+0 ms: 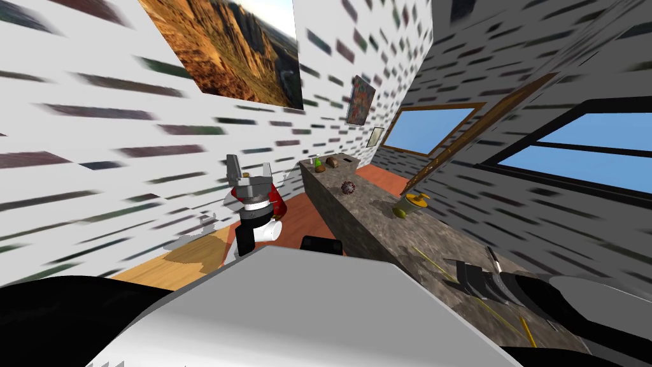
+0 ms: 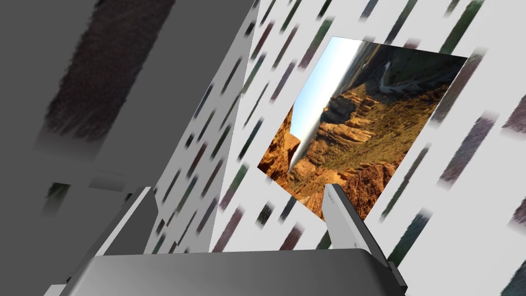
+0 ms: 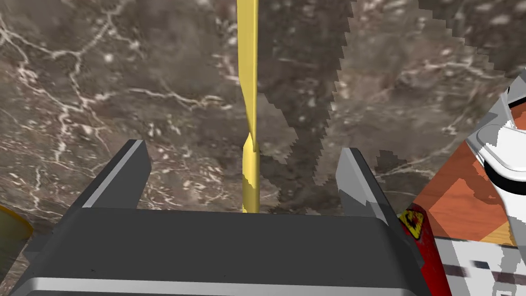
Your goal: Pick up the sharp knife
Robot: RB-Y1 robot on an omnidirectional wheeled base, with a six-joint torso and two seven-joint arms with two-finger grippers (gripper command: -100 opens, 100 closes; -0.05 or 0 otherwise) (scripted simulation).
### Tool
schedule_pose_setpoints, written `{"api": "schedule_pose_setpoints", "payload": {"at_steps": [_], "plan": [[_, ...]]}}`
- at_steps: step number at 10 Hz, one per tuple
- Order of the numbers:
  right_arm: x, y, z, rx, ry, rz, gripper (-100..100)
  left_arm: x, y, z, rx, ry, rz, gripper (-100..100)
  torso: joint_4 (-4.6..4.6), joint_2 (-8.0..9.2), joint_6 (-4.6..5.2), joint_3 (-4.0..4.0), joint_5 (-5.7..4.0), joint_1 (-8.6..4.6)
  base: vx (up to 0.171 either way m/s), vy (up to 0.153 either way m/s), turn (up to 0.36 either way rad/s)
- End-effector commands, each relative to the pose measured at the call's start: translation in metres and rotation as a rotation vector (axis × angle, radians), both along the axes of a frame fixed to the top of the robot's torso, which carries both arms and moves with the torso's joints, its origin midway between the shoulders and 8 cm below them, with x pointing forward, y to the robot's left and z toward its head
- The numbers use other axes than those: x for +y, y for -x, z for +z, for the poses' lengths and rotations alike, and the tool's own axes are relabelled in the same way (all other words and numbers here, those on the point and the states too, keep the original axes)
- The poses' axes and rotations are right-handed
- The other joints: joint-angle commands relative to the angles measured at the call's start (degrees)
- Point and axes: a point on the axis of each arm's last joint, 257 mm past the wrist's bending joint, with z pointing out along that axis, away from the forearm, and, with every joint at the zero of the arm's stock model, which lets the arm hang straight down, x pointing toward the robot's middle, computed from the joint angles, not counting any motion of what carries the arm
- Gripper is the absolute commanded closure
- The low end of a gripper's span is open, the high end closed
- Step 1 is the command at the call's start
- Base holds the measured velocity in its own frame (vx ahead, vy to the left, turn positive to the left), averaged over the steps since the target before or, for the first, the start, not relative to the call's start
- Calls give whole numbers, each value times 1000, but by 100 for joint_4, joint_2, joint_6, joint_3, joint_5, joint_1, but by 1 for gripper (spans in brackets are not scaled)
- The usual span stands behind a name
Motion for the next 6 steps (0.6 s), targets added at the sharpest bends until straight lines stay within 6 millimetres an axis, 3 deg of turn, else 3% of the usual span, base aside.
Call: {"api": "schedule_pose_setpoints", "payload": {"at_steps": [1, 2, 3, 4, 5, 6], "plan": [[0, 0, 0, 0, 0, 0, -100, 0, 0, 0, 0, 0, 0, 0, 0, 0, 0, 0, 0, 0, -22, -16, -5], [2, -1, 0, -1, -4, 1, 0, 0, 0, 0, 0, 0, 0, 0, -1, -5, 0, -2, 0, 5, 0, 0, 0], [0, 12, -13, 4, 0, -26, -100, 0, 0, 0, 0, 0, 0, 0, -2, -10, -1, -6, 2, 10, 3, 2, 204], [-1, 21, -21, 7, 2, -44, -100, 0, 0, 0, 0, 0, 0, 0, -4, -16, -6, -9, 0, 11, 10, 1, 233], [0, 15, -16, 6, -2, -32, -100, 0, 0, 0, 0, 0, 0, 0, -5, -19, -4, -11, 1, 11, 5, -2, 35], [0, 16, -17, 5, 0, -34, 100, 0, 0, 0, 0, 0, 0, 0, -4, -18, 0, -11, 3, 11, 0, 0, 0]]}}
